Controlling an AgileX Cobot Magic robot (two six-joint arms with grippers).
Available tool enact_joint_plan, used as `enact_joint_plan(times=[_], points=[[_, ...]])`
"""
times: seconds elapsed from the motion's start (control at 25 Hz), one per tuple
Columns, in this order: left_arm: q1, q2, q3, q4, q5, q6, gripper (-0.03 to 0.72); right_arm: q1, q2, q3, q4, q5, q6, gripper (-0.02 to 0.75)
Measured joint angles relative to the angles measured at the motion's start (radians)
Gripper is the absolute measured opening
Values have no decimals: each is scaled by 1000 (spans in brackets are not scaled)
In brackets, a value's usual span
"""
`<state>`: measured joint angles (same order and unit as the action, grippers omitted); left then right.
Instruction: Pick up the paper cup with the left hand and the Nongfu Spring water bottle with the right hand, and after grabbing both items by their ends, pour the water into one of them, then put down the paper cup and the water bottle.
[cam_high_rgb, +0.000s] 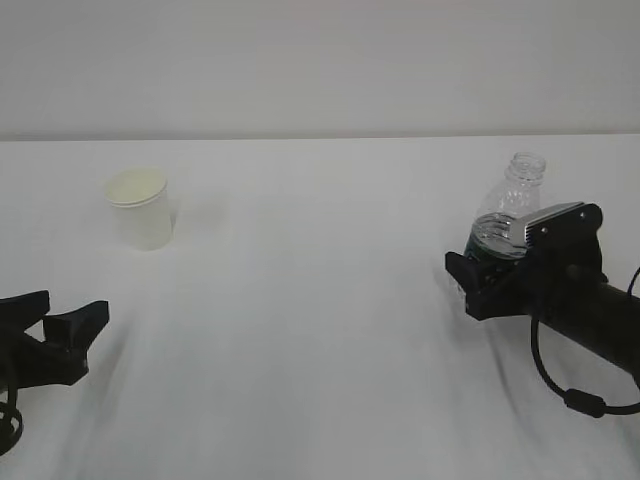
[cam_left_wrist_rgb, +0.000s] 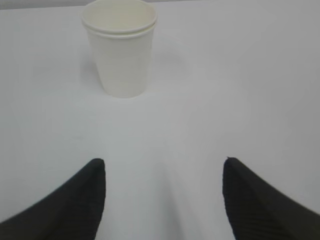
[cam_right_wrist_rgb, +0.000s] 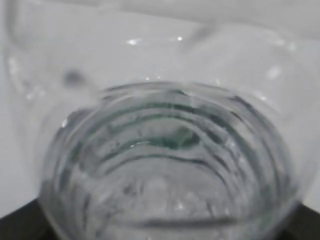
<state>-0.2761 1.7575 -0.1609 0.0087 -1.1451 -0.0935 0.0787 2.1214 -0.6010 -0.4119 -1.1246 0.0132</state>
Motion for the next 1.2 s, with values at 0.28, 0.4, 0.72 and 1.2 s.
enact_joint_plan(times=[0.28, 0.4, 0.72, 1.2], points=[[0, 21, 0, 0, 0, 0, 524, 0, -14, 43, 2, 4, 2, 526], [0, 21, 0, 0, 0, 0, 524, 0, -54, 64, 8, 8, 2, 526], [0, 21, 0, -9, 0, 0, 524, 0, -146, 105, 17, 8, 2, 519], [0, 86, -118, -16, 0, 2, 524, 0, -201, 136, 17, 9, 2, 500]])
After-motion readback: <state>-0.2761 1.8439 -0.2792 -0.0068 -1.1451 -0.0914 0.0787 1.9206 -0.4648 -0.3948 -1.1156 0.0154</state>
